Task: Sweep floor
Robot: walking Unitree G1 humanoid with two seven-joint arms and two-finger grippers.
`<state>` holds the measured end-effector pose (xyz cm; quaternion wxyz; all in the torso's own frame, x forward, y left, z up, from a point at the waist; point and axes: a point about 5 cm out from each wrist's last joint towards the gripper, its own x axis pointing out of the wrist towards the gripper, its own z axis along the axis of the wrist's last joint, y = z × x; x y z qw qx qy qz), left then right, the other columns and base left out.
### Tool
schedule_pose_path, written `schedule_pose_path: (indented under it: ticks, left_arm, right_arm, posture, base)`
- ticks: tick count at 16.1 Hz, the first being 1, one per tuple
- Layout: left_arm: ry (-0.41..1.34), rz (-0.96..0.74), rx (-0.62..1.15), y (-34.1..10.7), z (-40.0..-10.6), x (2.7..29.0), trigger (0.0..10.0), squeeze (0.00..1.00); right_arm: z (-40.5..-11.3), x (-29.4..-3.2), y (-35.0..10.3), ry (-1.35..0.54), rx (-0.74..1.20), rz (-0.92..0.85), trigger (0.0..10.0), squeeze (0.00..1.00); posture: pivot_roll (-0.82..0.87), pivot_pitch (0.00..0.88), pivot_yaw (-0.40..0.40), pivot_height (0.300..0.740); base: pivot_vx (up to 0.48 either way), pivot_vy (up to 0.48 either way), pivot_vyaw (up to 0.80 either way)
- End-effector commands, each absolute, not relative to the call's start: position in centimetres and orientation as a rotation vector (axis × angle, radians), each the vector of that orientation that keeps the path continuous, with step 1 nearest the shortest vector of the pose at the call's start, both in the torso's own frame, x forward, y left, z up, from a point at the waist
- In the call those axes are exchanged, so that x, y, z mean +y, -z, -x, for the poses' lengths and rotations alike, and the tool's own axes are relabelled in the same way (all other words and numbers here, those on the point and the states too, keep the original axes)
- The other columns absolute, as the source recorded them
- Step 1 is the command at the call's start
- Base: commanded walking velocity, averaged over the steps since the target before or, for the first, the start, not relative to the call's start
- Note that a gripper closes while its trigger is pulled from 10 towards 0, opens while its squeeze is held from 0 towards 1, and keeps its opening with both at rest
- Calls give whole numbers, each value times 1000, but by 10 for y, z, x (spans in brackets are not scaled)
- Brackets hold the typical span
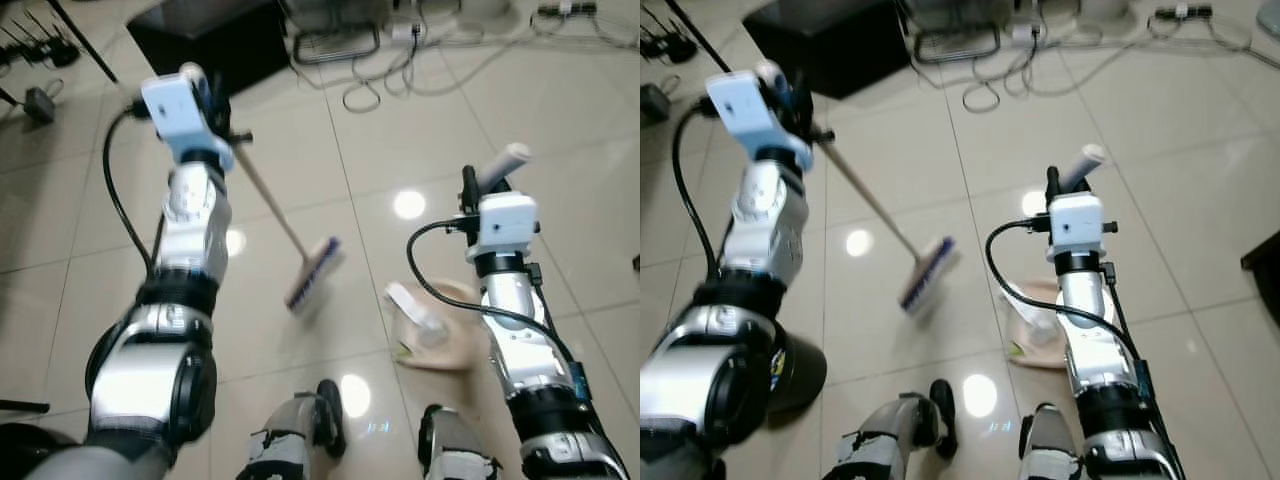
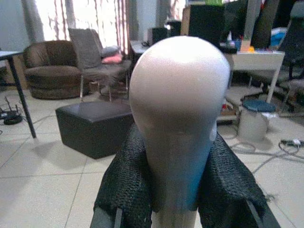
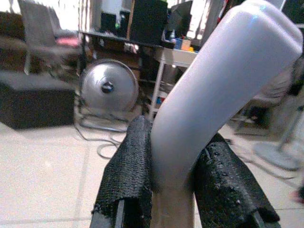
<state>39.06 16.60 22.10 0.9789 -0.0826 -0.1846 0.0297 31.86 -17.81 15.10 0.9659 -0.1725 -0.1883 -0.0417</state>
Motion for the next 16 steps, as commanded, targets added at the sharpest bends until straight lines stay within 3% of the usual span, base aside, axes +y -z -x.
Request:
schedule_pose_path:
  ticks: [1, 6, 9, 13, 16]
  left_arm:
    - [-72, 134, -416, -227, -385, 173, 10000, 0]
    - [-107, 93, -414, -215, -368, 193, 10000, 0]
    - [-85, 85, -428, -216, -363, 190, 10000, 0]
    - [22, 105, -436, -213, -361, 164, 10000, 0]
    - [67, 88, -373, -202, -368, 135, 10000, 0]
  right_arm:
    - [-316, -182, -160, 123, -390, 358, 10000, 0]
    - [-308, -183, -178, 113, -432, 236, 10000, 0]
    - [-304, -183, -169, 121, -407, 193, 10000, 0]
    - [-305, -180, -150, 90, -420, 61, 10000, 0]
    - [-315, -177, -147, 105, -382, 116, 10000, 0]
  posture:
    - [19, 128, 141, 740]
    - [16, 126, 133, 740]
    - [20, 119, 124, 740]
    - [59, 117, 131, 740]
    - [45, 124, 136, 740]
  base:
    - [0, 0, 0]
    - [0, 0, 0]
    - [0, 0, 0]
    - [0, 0, 0]
    - [0, 0, 0]
